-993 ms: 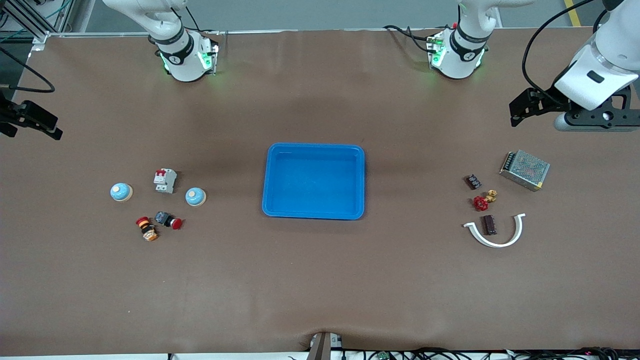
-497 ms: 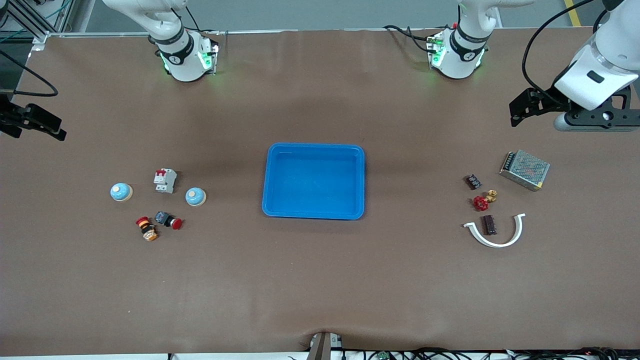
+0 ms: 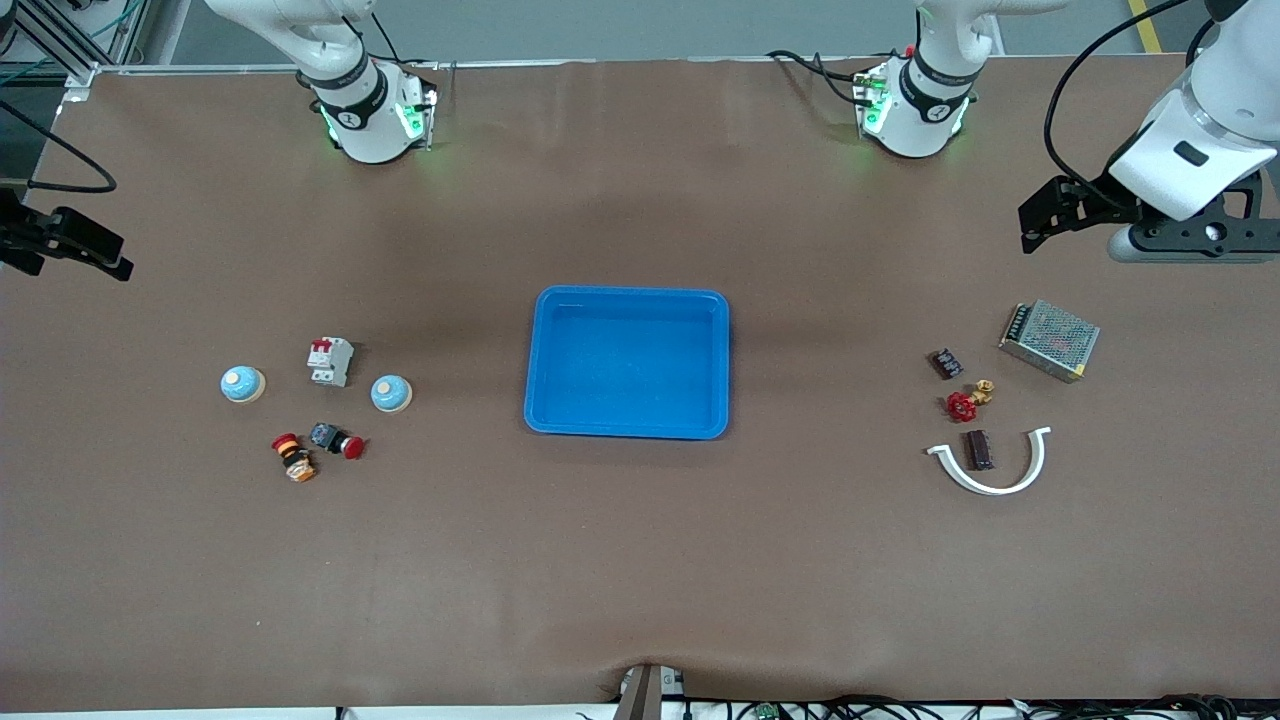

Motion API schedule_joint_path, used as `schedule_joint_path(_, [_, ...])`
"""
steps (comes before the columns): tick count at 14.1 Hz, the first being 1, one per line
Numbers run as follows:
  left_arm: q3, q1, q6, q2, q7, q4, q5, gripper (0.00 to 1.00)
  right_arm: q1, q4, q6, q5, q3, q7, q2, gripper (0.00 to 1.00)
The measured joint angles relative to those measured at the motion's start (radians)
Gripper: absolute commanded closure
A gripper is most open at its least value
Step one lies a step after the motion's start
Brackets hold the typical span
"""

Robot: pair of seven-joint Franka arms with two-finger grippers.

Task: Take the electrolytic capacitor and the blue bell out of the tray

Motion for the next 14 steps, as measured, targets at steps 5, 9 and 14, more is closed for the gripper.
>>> schedule_joint_path(5, [0.000,0.000,0.000,0.000,0.000,0.000,0.000,0.00,0.000,0.000,-0.002,0.000,0.001,0.000,0.000,0.00])
schedule_joint_path(9, [0.000,0.000,0.000,0.000,0.000,0.000,0.000,0.00,0.001,-0.001,0.000,0.000,0.002,0.000,0.000,0.00])
schedule_joint_path(14, [0.000,0.000,0.000,0.000,0.000,0.000,0.000,0.00,0.001,-0.090,0.114,0.003,0.002,0.000,-0.037,0.00])
